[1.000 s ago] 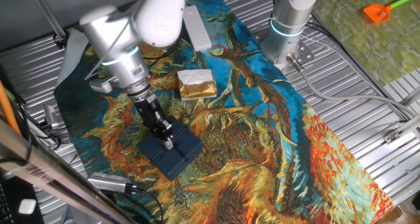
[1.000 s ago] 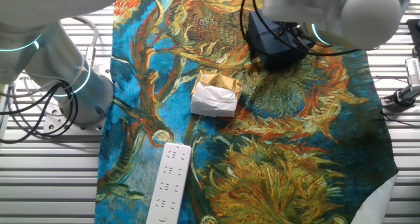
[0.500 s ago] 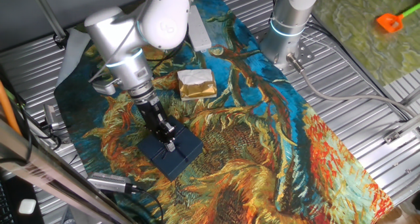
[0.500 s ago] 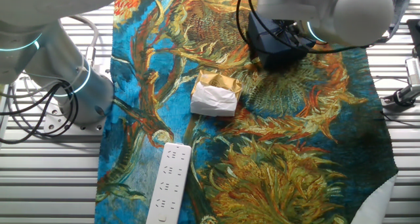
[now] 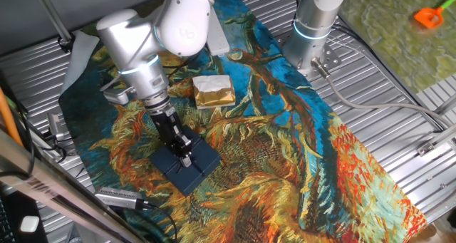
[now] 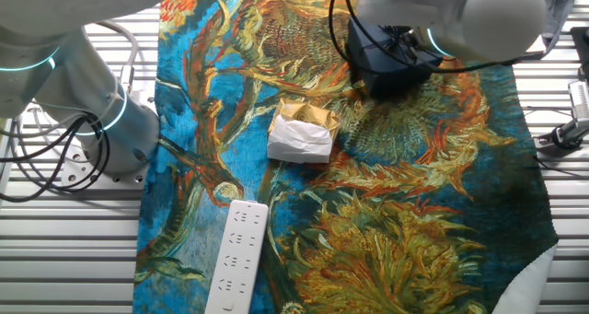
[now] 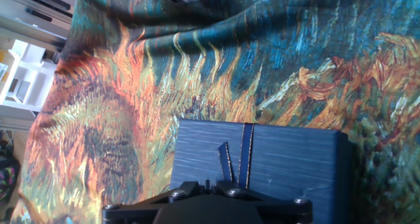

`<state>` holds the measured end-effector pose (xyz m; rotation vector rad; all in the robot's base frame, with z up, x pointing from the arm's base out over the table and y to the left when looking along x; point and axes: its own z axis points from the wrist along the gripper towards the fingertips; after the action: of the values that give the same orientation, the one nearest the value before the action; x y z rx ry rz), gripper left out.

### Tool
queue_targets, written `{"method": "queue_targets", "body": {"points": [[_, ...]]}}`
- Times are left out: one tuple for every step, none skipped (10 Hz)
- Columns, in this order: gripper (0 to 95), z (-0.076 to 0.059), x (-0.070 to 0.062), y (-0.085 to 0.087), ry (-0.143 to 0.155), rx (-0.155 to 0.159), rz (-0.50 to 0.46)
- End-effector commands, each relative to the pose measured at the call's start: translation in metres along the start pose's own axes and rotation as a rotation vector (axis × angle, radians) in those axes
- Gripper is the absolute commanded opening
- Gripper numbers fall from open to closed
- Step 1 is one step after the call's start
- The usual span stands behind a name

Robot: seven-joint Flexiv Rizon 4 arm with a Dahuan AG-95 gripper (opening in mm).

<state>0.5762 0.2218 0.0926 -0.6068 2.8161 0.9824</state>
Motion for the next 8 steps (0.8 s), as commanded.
{"method": "queue_targets", "body": {"points": [[0.0, 0.0019, -0.0019, -0.0004, 0.0, 0.001, 0.0], [0.0, 0.0027, -0.0026, -0.0003, 0.0, 0.003, -0.001], [0.0, 0.0029, -0.0028, -0.0003, 0.005, 0.004, -0.003], [0.0, 0.0025, -0.0029, 0.0001, 0.015, 0.004, 0.0], [0.0, 0.0017, -0.0031, 0.0007, 0.018, 0.006, 0.0], [0.0, 0.0009, -0.0033, 0.0013, 0.023, 0.007, 0.002], [0.0, -0.0023, -0.0046, 0.0043, 0.048, 0.027, 0.001], [0.0, -0.0048, -0.0052, 0.0064, 0.067, 0.042, 0.0]]}}
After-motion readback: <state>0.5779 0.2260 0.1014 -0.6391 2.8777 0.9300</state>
